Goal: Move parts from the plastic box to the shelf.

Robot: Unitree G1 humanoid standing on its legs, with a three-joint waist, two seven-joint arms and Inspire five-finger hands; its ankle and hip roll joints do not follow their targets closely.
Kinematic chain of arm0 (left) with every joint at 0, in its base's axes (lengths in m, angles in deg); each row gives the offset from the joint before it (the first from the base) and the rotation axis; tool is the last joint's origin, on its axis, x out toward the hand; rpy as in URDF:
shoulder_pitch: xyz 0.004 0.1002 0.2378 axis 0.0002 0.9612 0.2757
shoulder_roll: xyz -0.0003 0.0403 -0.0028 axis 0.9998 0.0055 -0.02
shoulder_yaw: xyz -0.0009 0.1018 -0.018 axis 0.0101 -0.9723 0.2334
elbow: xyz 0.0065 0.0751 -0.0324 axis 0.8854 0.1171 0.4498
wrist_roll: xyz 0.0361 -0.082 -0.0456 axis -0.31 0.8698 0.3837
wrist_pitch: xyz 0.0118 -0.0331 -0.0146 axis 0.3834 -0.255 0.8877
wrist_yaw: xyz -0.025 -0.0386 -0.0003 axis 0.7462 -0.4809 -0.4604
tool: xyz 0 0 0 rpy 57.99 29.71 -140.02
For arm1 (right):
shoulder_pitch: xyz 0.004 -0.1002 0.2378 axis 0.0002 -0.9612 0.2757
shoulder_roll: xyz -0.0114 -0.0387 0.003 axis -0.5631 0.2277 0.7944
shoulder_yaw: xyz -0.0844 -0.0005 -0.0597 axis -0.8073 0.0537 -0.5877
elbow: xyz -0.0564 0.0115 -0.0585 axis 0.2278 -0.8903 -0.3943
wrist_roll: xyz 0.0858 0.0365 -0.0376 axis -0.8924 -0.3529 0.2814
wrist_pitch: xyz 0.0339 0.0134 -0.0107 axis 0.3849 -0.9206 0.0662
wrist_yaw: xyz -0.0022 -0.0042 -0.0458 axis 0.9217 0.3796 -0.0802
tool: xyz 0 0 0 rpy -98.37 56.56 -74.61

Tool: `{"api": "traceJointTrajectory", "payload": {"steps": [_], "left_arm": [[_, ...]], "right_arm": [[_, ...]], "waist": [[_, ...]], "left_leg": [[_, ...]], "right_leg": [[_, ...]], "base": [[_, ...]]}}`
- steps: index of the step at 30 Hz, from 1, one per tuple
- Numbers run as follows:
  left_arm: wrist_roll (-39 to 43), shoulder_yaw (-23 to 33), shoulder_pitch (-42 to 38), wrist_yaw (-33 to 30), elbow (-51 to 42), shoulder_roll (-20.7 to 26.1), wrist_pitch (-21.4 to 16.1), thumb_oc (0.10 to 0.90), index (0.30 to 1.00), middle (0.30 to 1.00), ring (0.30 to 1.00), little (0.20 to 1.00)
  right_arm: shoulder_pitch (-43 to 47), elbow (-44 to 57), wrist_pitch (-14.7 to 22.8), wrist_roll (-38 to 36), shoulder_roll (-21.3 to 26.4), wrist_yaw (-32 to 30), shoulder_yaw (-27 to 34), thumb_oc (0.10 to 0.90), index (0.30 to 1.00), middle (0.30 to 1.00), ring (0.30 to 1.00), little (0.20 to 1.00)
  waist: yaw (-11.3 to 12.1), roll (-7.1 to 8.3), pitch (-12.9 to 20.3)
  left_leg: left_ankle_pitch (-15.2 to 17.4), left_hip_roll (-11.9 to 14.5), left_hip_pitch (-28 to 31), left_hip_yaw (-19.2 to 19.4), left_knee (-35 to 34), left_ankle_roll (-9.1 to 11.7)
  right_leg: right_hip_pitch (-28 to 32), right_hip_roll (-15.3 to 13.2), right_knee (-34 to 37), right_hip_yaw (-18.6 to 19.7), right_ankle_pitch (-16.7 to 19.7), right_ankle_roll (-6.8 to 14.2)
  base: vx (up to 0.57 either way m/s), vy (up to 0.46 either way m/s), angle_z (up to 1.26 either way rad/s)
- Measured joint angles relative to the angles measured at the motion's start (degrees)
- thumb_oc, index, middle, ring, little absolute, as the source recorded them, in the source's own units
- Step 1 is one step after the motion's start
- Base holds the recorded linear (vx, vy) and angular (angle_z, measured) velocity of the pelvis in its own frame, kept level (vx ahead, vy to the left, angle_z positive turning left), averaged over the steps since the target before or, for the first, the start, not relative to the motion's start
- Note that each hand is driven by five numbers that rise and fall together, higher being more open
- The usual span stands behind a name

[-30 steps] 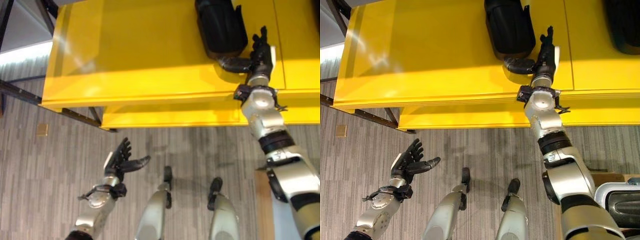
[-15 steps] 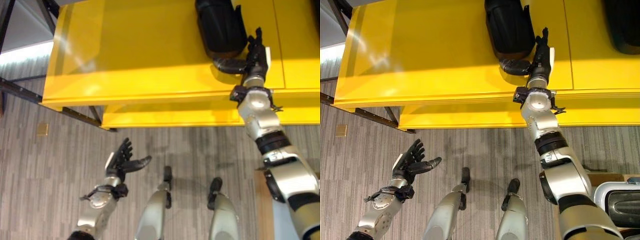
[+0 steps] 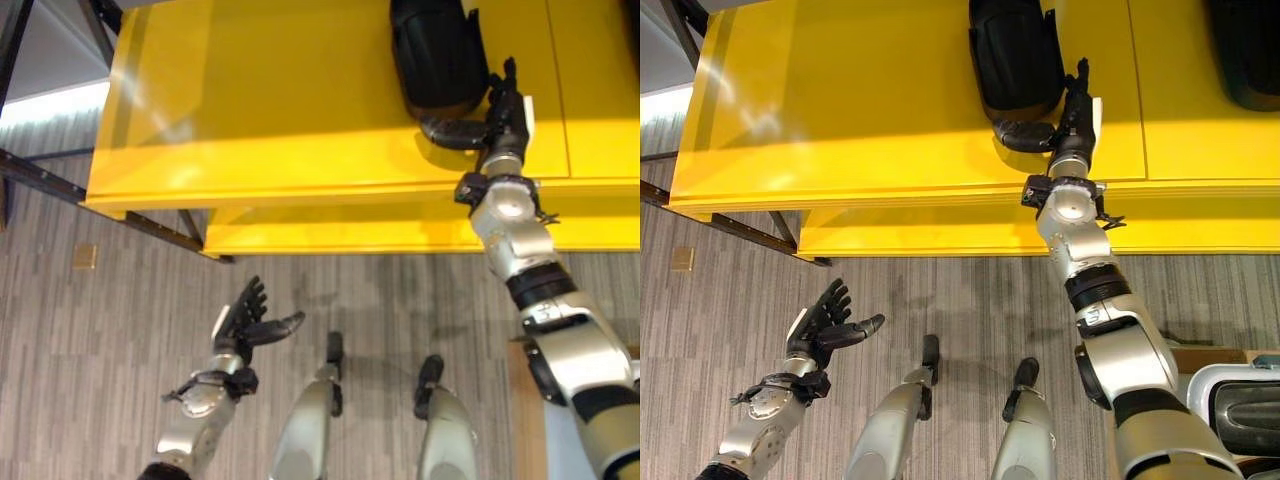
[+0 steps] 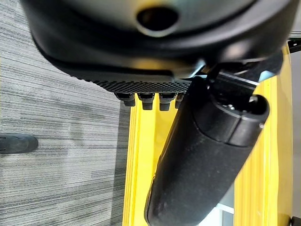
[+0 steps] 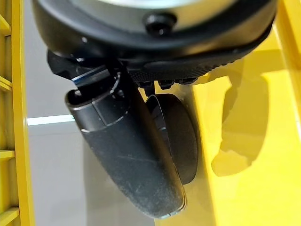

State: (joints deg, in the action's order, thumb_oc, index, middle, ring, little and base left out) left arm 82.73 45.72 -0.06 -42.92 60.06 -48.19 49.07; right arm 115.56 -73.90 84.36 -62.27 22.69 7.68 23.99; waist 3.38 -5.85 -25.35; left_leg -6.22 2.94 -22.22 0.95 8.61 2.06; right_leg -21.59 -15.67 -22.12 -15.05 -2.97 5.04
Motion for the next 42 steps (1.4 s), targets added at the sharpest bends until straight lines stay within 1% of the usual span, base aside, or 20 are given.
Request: {"api": "traceJointTrajectory", "payload": {"steps": [3, 19, 25, 42], "left_arm": [[0.01, -0.04, -0.09, 0.02, 0.0, 0.0, 0.0, 0.9, 1.0, 1.0, 1.0, 1.0], [0.05, -0.04, -0.06, -0.12, 0.01, 0.0, 0.0, 0.9, 1.0, 1.0, 1.0, 1.0], [0.06, -0.04, 0.02, -0.26, 0.01, 0.01, 0.0, 0.9, 1.0, 1.0, 1.0, 1.0], [0.1, -0.04, 0.16, -0.33, 0.01, 0.0, 0.0, 0.9, 1.0, 1.0, 1.0, 1.0]], "right_arm": [[-0.15, 0.0, 0.0, -0.42, -0.37, 0.06, 0.0, 0.9, 1.0, 1.0, 1.0, 1.0], [-0.18, -0.25, 0.01, -0.46, -0.75, 0.15, 0.0, 0.9, 1.0, 1.0, 1.0, 1.0], [-0.16, -1.76, 0.43, -0.47, -1.47, 0.53, 0.0, 0.9, 1.0, 1.0, 1.0, 1.0], [-0.21, -1.77, 0.46, -0.46, -1.73, 0.5, 0.0, 0.9, 1.0, 1.0, 1.0, 1.0]], "waist": [[0.01, 0.35, 0.07], [0.01, 0.64, 0.12], [0.02, 1.62, 0.59], [0.02, 1.62, 0.59]], "left_leg": [[0.0, -0.03, -0.04, -0.03, 0.03, 0.0], [0.0, -0.01, -0.04, -0.05, 0.07, 0.0], [0.0, -0.02, -0.04, -0.06, 0.04, 0.0], [0.0, 0.0, -0.06, -0.09, 0.06, 0.01]], "right_leg": [[-0.01, -0.03, -0.01, -0.01, -0.05, 0.01], [-0.01, -0.01, -0.08, -0.02, -0.08, 0.03], [-0.01, -0.03, -0.07, -0.03, -0.1, 0.04], [-0.01, -0.01, -0.07, -0.04, -0.11, 0.02]], "base": [[0.0, 0.0, 0.0], [0.0, 0.0, 0.0], [0.0, 0.0, 0.0], [0.0, 0.0, 0.0]]}}
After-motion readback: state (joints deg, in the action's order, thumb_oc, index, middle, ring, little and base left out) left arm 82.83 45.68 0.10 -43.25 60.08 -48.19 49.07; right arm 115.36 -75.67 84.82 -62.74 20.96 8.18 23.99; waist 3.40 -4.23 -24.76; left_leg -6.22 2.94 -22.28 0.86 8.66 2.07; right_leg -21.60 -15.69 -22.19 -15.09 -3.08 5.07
